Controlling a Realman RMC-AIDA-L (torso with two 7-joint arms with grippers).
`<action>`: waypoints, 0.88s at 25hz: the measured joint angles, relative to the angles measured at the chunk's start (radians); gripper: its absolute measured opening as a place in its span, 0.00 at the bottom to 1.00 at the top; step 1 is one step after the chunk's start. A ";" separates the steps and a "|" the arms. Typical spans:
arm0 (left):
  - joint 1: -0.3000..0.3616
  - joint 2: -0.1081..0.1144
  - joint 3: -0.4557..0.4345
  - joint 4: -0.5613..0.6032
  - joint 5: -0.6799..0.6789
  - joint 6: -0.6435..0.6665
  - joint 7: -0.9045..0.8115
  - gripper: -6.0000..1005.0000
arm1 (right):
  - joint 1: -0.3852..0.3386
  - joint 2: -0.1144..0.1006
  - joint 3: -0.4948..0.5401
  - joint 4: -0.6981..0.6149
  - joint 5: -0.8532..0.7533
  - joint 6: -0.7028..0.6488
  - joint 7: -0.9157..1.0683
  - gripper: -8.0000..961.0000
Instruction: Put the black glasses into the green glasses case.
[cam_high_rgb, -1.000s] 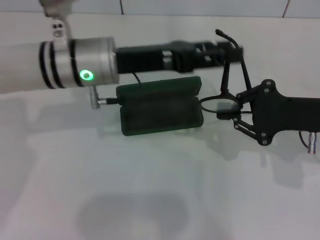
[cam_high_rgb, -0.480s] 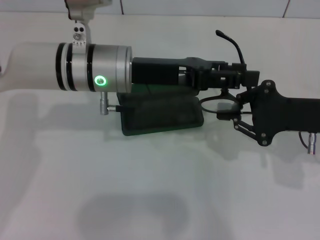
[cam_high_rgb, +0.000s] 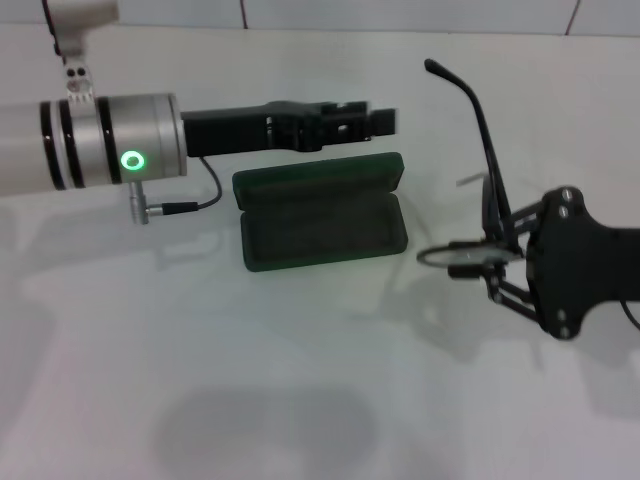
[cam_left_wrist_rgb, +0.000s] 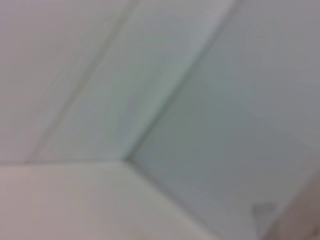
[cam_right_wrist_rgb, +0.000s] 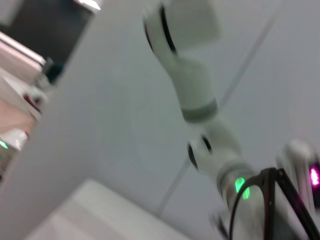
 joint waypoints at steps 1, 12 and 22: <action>0.001 -0.004 0.000 0.004 0.008 -0.051 0.011 0.63 | 0.000 0.000 0.000 0.003 0.000 -0.020 -0.001 0.11; -0.036 -0.038 -0.001 0.113 -0.025 -0.067 0.236 0.62 | 0.115 -0.001 -0.044 0.171 -0.001 -0.003 0.062 0.11; -0.034 -0.038 -0.001 0.110 0.023 0.035 0.355 0.62 | 0.111 0.003 -0.040 0.176 0.004 0.133 0.082 0.11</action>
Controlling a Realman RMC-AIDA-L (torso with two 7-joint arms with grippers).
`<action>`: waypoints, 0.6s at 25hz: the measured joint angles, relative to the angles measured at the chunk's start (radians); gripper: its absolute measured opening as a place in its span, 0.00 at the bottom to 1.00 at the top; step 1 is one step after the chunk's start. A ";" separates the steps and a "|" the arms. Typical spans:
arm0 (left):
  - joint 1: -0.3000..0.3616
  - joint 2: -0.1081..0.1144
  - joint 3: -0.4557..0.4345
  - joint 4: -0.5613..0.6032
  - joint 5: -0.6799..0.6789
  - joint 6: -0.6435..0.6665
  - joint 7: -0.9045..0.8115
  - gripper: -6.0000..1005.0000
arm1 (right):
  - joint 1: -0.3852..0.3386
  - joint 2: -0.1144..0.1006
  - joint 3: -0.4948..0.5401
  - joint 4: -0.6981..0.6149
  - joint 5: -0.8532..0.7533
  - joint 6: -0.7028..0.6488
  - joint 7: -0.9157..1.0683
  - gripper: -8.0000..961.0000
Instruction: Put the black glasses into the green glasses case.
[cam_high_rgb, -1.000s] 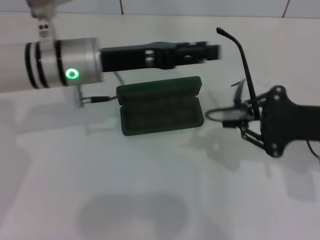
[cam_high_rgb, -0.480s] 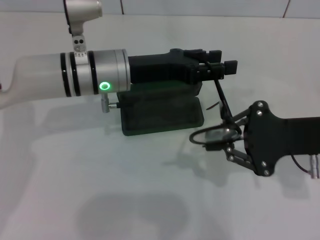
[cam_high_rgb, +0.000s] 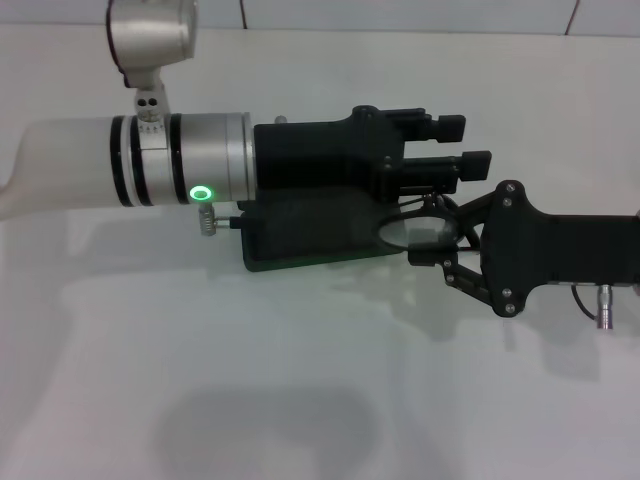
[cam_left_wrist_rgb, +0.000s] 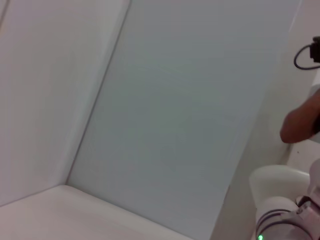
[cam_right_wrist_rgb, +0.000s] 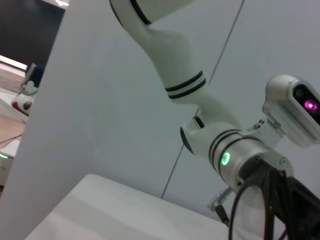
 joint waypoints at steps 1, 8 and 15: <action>-0.003 0.000 0.000 0.000 0.003 0.000 0.000 0.62 | 0.000 0.000 0.000 0.000 0.000 0.002 0.000 0.11; -0.009 -0.002 0.000 -0.001 0.011 -0.003 0.003 0.62 | 0.002 -0.001 -0.003 0.001 -0.004 0.022 -0.003 0.11; 0.082 -0.001 0.000 -0.057 -0.238 -0.017 0.082 0.62 | -0.011 0.008 -0.024 -0.004 -0.017 0.100 -0.090 0.11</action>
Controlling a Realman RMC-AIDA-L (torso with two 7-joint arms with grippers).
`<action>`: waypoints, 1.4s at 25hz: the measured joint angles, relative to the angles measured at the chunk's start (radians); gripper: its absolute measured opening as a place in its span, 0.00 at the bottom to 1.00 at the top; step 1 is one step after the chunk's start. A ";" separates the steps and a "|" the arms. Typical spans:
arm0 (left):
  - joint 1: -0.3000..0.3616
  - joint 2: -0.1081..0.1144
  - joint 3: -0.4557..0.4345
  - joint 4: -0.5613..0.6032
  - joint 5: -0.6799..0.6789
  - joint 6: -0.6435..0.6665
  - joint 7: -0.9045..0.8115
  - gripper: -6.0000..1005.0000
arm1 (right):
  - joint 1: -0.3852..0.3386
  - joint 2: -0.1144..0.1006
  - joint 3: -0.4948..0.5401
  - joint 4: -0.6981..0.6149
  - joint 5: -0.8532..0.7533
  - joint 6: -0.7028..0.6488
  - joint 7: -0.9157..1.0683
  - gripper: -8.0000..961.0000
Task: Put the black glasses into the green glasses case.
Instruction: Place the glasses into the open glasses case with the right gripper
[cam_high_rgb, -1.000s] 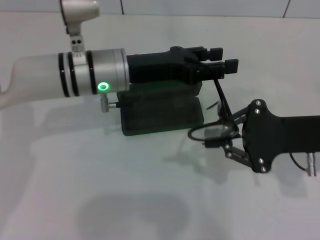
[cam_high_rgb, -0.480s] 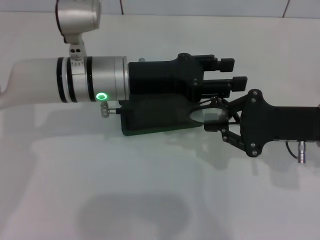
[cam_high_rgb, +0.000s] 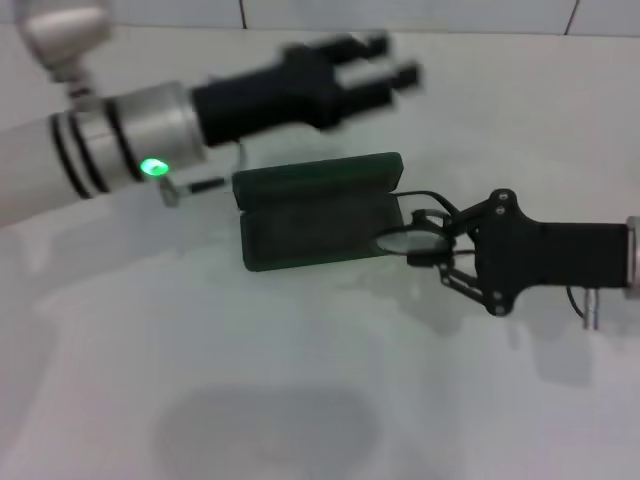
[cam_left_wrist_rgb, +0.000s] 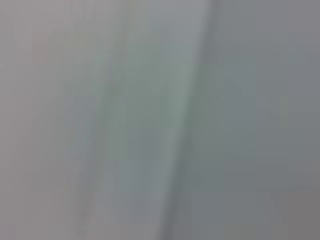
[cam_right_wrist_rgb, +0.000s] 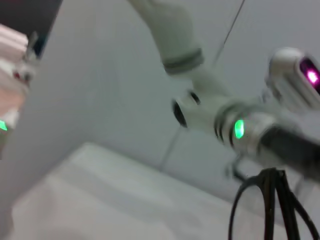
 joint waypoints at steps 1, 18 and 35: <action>0.018 0.001 0.000 -0.011 -0.050 -0.007 0.001 0.62 | -0.003 0.001 -0.028 -0.007 0.025 0.046 -0.009 0.11; 0.067 0.027 0.000 -0.031 -0.145 -0.035 -0.026 0.61 | 0.009 0.002 -0.753 -0.252 0.385 0.841 0.011 0.16; 0.077 0.020 0.000 -0.031 -0.137 -0.092 -0.028 0.61 | -0.016 0.002 -0.808 -0.288 0.465 0.843 0.008 0.20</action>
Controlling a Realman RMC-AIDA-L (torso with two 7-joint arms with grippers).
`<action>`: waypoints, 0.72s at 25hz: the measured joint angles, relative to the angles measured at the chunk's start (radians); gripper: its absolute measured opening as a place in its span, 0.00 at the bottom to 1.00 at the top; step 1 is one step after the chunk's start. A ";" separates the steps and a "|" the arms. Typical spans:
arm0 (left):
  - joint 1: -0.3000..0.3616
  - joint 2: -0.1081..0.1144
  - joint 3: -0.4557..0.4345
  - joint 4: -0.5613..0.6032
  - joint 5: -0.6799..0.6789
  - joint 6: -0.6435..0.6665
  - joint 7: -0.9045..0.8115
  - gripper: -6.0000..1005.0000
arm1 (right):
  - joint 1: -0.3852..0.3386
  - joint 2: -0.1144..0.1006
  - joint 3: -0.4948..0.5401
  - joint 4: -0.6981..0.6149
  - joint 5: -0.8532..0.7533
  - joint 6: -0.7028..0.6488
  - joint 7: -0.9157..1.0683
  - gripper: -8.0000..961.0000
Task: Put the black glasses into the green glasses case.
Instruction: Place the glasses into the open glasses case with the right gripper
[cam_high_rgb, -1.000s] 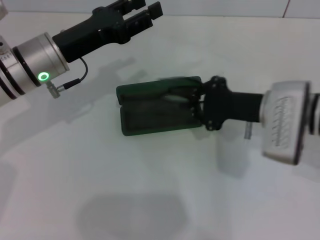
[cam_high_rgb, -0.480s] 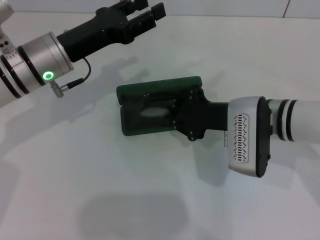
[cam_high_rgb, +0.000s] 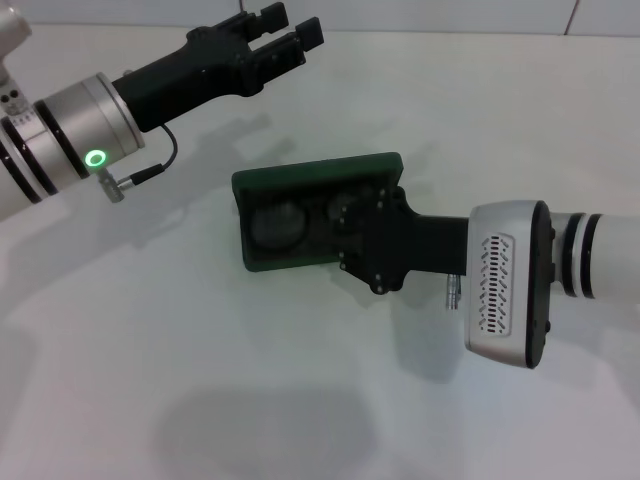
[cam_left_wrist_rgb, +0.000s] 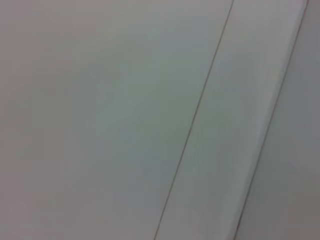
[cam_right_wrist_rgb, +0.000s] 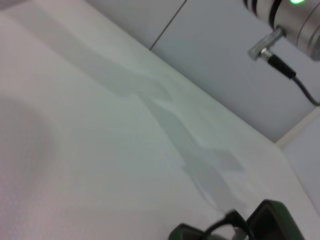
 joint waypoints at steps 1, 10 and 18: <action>-0.001 0.000 0.000 0.000 0.001 -0.003 -0.001 0.61 | 0.001 0.000 -0.001 0.002 0.004 0.003 0.000 0.20; 0.000 -0.001 0.000 0.000 0.029 -0.014 -0.008 0.61 | -0.003 0.000 -0.008 -0.004 0.097 0.018 0.003 0.20; 0.000 0.018 0.000 -0.016 0.128 -0.069 -0.111 0.61 | -0.081 -0.025 0.224 0.026 0.117 -0.251 0.087 0.21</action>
